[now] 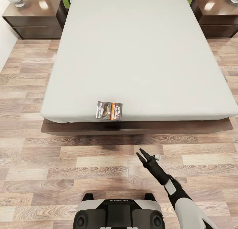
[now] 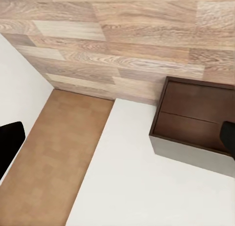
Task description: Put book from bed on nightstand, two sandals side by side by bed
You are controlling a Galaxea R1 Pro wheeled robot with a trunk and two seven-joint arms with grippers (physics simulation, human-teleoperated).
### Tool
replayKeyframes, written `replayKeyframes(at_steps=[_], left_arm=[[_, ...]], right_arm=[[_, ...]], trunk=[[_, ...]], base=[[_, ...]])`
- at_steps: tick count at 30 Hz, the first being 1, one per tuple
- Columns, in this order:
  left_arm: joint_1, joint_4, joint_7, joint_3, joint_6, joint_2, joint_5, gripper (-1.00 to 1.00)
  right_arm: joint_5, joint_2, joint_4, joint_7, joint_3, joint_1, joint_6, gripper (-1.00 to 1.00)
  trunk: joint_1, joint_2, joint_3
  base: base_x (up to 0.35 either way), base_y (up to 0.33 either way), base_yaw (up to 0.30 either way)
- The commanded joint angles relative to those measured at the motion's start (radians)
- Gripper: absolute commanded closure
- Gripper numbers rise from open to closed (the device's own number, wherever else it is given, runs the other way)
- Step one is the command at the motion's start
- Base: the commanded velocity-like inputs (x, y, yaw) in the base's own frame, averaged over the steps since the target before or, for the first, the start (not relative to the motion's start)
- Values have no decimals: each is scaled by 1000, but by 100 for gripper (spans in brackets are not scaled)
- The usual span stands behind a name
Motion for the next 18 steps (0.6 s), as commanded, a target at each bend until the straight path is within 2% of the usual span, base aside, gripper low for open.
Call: replayKeyframes(at_steps=[1, 3, 8, 14, 18], left_arm=[[0, 0, 1, -8, -1, 0, 7, -100], [2, 0, 0, -8, -5, 0, 7, -100], [17, 0, -1, -7, -10, 2, 10, -100], [28, -2, -3, -7, -14, 5, 11, -100], [31, -3, -3, -6, -14, 3, 12, -100]], right_arm=[[-5, 6, 0, -6, -4, -7, 11, -100], [-26, 12, 8, -19, -6, -16, 11, -100], [-110, 21, 53, -34, -5, -28, 8, -100], [-153, 29, 78, -49, -3, -32, 1, -100], [-164, 40, 87, -70, -2, -34, -16, -100]], trunk=[[0, 0, 0], [0, 0, 0], [0, 0, 0], [0, 0, 0], [0, 0, 0]], base=[[0, 0, 0], [0, 0, 0], [0, 0, 0], [0, 1, 0], [0, 77, 0]])
